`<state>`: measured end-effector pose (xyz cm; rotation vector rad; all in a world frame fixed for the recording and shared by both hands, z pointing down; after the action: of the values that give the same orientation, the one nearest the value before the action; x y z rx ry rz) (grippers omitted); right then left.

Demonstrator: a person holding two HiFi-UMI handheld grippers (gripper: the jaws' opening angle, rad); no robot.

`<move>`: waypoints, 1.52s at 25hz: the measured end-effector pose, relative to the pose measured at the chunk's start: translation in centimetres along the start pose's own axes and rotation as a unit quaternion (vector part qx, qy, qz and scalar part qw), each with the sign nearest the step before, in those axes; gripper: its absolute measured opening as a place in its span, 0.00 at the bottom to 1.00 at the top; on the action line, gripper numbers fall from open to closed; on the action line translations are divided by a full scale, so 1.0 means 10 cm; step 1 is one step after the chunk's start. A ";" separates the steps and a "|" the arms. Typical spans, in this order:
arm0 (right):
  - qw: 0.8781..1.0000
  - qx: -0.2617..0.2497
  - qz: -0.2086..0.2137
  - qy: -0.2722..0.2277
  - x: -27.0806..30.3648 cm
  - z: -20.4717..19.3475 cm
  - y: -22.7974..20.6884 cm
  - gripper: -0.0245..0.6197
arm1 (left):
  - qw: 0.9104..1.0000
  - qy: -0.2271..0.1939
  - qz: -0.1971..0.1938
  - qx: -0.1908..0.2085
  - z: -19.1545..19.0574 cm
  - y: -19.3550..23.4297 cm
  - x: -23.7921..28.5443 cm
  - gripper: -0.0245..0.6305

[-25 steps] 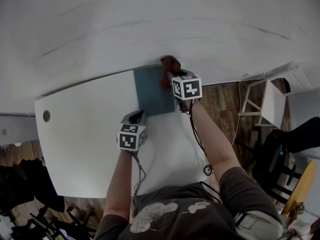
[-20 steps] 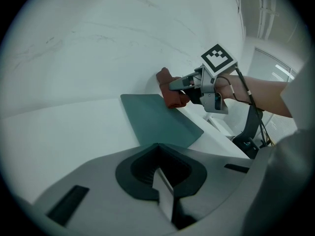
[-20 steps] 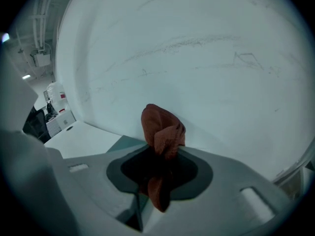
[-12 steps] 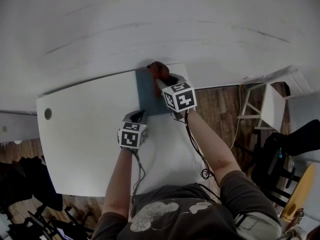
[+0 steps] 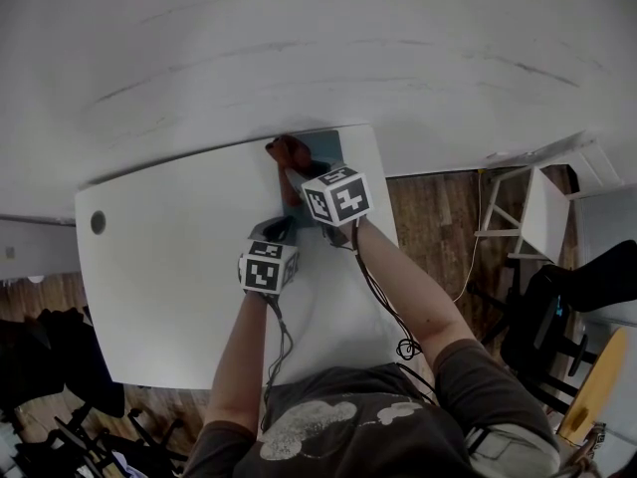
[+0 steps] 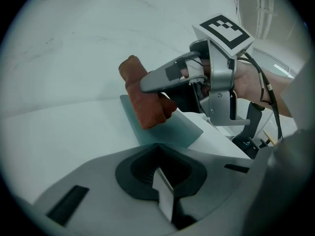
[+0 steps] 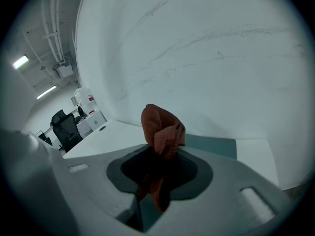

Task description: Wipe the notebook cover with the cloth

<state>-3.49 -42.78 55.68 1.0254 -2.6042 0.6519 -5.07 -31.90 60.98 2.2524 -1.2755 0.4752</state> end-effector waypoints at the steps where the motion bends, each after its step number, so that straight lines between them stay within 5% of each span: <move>1: 1.000 0.002 0.002 0.006 0.02 -0.03 0.02 0.20 | 1.000 0.000 0.000 -0.001 -0.01 0.00 0.00 0.05; 8: 0.999 -0.027 -0.006 0.038 0.13 -0.22 0.02 0.20 | 1.000 0.001 -0.001 -0.002 -0.01 0.00 0.00 0.05; 38: 0.995 0.011 -0.088 0.041 -0.56 -0.33 -0.72 0.21 | 1.000 -0.001 0.011 -0.010 -0.03 0.00 0.01 0.05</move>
<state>5.75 -42.60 58.54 1.1914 -2.4078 0.6658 -5.08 -31.78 61.30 2.2251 -1.3003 0.4665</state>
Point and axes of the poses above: the fingertips, and each gripper's own axes: x forward along the fingers, y to its left, z out of its top, the point moved 2 cm from there along -x, backward along the fingers, and after that the axes turned 13 degrees about -y, right-handed, at the moved point
